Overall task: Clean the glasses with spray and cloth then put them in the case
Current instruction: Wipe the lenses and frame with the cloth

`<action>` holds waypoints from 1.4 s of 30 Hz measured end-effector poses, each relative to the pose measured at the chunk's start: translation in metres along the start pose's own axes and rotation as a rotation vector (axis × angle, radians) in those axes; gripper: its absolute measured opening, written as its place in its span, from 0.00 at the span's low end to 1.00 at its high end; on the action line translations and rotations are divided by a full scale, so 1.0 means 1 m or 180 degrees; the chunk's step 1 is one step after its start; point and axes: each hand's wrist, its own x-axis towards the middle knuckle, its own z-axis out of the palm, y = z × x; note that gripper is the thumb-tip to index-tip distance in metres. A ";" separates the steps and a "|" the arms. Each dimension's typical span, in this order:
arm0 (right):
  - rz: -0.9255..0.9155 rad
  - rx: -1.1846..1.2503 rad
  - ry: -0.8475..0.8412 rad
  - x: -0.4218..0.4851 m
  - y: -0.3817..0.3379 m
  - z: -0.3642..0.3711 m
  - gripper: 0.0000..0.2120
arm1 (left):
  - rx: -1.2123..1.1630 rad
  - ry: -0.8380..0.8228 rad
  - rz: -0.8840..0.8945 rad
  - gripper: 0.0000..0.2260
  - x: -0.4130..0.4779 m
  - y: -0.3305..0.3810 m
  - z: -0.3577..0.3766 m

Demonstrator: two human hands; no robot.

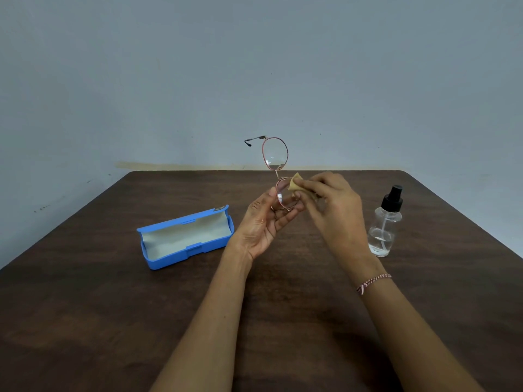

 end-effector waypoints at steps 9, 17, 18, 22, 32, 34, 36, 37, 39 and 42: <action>-0.0044 0.0160 0.0041 -0.001 -0.005 0.002 0.11 | -0.0045 0.0059 -0.0012 0.17 0.002 -0.001 0.000; -0.0074 0.0477 -0.0307 -0.003 -0.009 0.006 0.10 | -0.0144 0.0472 0.0025 0.13 0.002 0.002 0.002; -0.0187 0.0488 -0.0414 -0.003 -0.010 0.007 0.10 | -0.0186 0.0497 0.0059 0.12 0.002 0.001 0.002; -0.0384 0.0439 -0.0690 -0.003 -0.007 0.006 0.09 | -0.0264 0.0537 0.0057 0.12 0.003 -0.001 -0.001; 0.0089 0.0199 -0.0065 -0.001 -0.007 0.001 0.12 | 0.0070 0.0339 -0.0224 0.12 0.001 -0.005 0.008; -0.0055 0.0267 -0.0198 -0.002 -0.010 0.003 0.13 | 0.0034 0.0434 -0.0202 0.10 0.001 -0.006 0.006; -0.0327 0.0324 -0.0493 -0.004 -0.011 0.006 0.12 | -0.0145 0.0617 -0.0080 0.11 0.002 -0.004 0.003; -0.0469 0.0288 -0.0659 -0.005 -0.010 0.007 0.11 | -0.0222 0.0680 -0.0023 0.11 0.002 -0.003 0.001; -0.0604 0.0206 -0.0827 -0.006 -0.008 0.009 0.10 | -0.0253 0.0747 0.0025 0.11 0.003 -0.001 0.000; -0.0447 0.0186 -0.0631 -0.003 -0.002 0.005 0.10 | -0.0111 0.0722 -0.0047 0.13 0.004 -0.002 0.002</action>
